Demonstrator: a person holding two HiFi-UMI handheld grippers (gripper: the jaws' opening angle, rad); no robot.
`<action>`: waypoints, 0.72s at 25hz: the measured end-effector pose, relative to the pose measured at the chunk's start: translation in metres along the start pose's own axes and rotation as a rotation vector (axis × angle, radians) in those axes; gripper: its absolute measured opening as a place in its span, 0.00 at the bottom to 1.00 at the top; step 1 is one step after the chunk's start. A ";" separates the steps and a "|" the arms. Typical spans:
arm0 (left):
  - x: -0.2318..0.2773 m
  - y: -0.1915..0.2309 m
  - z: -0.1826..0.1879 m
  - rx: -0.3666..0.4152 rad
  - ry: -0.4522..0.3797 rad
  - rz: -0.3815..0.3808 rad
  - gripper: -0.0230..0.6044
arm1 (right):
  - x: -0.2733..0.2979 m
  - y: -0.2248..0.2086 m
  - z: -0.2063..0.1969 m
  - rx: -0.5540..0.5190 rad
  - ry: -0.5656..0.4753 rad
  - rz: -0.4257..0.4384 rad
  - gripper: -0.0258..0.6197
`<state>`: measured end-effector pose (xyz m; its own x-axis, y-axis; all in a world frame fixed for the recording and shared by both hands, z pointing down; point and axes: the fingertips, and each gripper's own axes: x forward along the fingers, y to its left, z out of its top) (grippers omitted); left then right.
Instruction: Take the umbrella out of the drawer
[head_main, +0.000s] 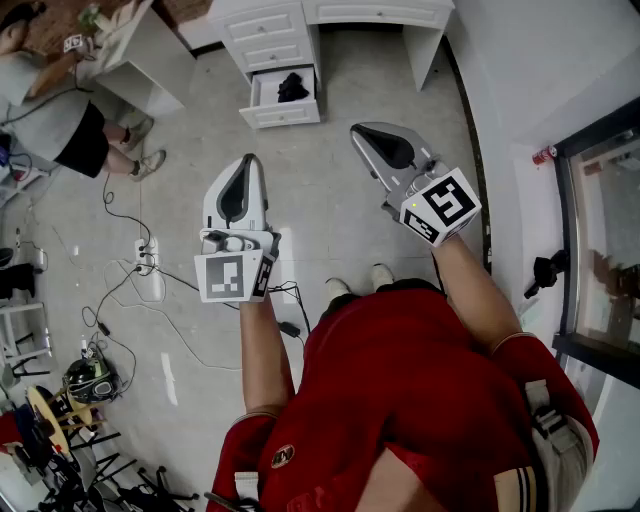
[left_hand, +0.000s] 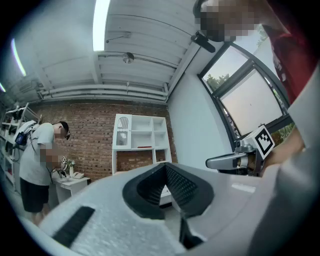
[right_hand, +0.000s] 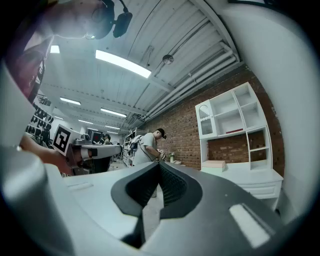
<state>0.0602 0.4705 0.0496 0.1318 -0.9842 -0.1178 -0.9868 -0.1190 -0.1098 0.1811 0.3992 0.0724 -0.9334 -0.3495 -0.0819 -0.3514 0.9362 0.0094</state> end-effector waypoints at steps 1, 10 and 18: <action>-0.002 0.003 -0.001 -0.002 0.000 0.002 0.05 | 0.003 0.003 0.000 0.009 -0.004 0.010 0.06; -0.024 0.048 -0.008 -0.028 -0.013 0.016 0.05 | 0.035 0.024 -0.006 0.015 0.005 0.005 0.06; -0.010 0.091 -0.022 -0.067 -0.011 0.023 0.05 | 0.064 0.014 -0.018 0.016 0.027 -0.024 0.06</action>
<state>-0.0334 0.4668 0.0628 0.1098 -0.9854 -0.1304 -0.9936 -0.1053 -0.0410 0.1149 0.3891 0.0853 -0.9263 -0.3727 -0.0545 -0.3729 0.9279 -0.0080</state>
